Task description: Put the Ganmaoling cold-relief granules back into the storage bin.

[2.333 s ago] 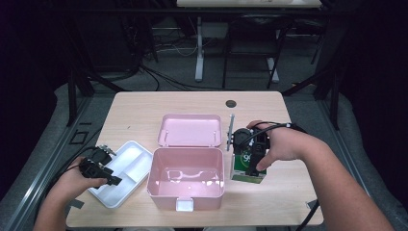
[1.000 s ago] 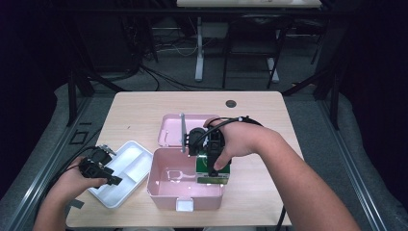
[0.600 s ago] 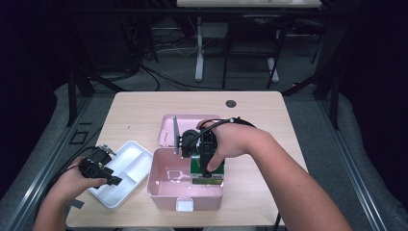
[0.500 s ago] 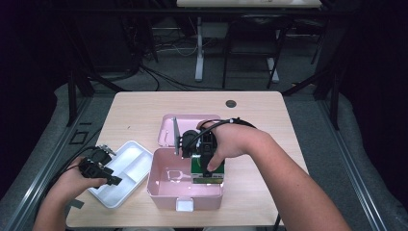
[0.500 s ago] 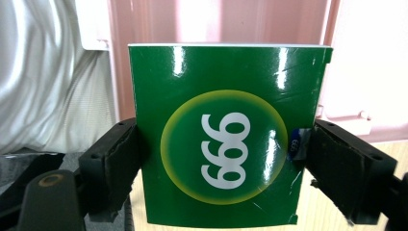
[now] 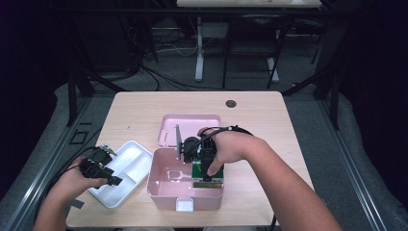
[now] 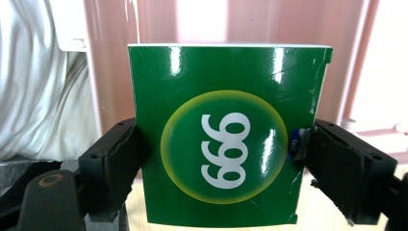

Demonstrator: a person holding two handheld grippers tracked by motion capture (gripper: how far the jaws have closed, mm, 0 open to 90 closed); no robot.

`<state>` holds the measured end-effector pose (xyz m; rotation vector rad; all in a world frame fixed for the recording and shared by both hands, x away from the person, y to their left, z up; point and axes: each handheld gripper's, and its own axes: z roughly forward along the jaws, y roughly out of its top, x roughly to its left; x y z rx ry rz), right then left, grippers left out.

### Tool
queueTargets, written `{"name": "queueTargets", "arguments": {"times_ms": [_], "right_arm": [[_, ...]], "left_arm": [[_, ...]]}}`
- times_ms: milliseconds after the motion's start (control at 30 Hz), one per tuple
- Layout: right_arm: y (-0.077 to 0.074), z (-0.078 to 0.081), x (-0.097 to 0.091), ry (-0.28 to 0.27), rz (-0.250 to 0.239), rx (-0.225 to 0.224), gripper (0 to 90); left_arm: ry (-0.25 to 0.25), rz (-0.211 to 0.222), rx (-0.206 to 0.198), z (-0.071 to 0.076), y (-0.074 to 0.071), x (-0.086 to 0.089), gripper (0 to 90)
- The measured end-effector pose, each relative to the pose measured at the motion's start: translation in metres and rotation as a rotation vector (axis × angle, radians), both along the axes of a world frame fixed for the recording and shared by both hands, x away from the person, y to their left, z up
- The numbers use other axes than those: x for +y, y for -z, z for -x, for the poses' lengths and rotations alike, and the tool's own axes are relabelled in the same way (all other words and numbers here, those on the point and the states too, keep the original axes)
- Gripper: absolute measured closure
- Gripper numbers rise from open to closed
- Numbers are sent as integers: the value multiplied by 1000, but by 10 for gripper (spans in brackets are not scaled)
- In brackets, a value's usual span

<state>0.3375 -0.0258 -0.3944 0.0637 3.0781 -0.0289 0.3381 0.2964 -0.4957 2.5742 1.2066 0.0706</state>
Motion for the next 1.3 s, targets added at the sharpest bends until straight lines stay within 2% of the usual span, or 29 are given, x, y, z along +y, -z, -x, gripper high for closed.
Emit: {"name": "queueTargets", "arguments": {"times_ms": [333,500,533,733,1000,1233,1300], "right_arm": [[29,-4,-3,0,-14,25,162],[41,-4,-2,-6,-19,8,161],[44,-6,-2,-12,-13,32,161],[58,-7,-1,-11,-9,31,160],[71,-10,-2,4,-18,47,159],[73,-11,-1,3,-4,42,157],[75,-12,-1,14,-15,46,157]], "left_arm": [[0,-2,3,0,1,-1,461],[1,-2,3,0,1,-1,461],[3,-2,0,-1,1,-1,461],[2,-2,3,-1,2,-1,461],[8,-6,4,-1,3,-2,461],[5,-4,2,-1,3,-2,460],[5,-4,4,-1,3,-2,460]]}}
